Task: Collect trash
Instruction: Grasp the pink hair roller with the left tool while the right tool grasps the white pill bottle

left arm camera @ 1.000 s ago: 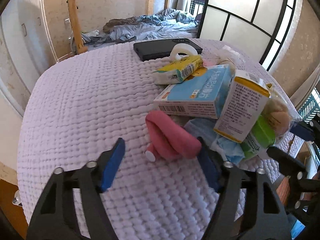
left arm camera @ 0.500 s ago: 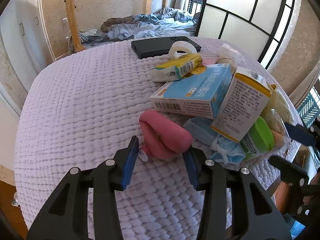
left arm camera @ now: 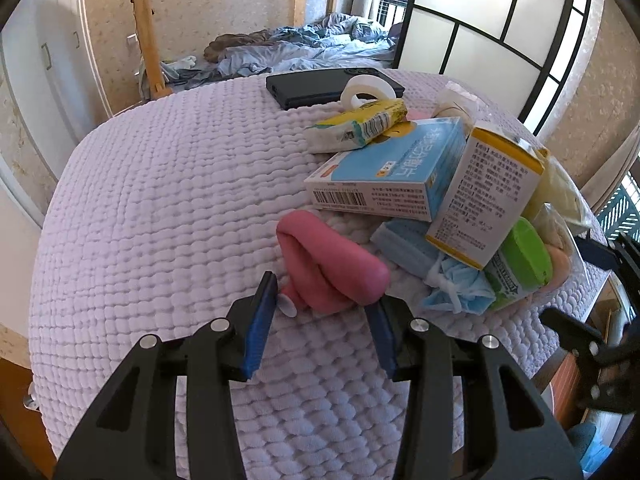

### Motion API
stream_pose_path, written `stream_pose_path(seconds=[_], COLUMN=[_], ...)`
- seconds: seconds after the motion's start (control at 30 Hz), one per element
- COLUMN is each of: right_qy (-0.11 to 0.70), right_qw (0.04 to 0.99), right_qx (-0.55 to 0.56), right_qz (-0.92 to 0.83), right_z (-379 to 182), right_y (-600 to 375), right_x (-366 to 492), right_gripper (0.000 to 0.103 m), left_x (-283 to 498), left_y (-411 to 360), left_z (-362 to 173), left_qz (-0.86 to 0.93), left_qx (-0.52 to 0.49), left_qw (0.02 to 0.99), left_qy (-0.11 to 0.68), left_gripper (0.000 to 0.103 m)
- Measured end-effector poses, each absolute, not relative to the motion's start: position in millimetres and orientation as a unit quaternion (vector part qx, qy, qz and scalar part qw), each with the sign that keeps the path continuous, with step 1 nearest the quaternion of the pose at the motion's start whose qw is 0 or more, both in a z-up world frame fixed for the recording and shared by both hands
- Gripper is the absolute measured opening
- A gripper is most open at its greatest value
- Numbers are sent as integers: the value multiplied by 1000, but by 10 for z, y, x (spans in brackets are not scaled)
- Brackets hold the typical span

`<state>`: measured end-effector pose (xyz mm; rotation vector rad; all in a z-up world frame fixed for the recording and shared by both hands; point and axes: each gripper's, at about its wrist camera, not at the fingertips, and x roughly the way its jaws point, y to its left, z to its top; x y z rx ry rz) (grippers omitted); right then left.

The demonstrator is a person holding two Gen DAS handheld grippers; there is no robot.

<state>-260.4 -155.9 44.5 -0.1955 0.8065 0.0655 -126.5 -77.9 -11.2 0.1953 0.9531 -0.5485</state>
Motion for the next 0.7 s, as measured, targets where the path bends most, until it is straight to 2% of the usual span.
stream_pose_path(seconds=[0.03, 0.17, 0.2, 0.23, 0.7], right_qy=[394, 403, 405, 406, 410], right_qw=[913, 911, 910, 910, 910], right_qx=[-97, -72, -63, -59, -11], right_qz=[34, 58, 60, 58, 59], right_z=[433, 364, 355, 355, 491], right_y=[-1570, -1642, -1656, -1670, -1716], right_x=[-2585, -2497, -2472, -2464, -2794], right_gripper=[72, 73, 69, 60, 59], left_x=[-1266, -1267, -1266, -1266, -1342], left_y=[-777, -777, -778, -776, -673], left_z=[-111, -108, -106, -105, -32], left_qz=[-260, -260, -260, -259, -252], left_qx=[92, 93, 93, 93, 82], left_qw=[848, 848, 848, 848, 853], left_qy=[452, 452, 452, 452, 449], left_gripper=[46, 46, 46, 46, 45])
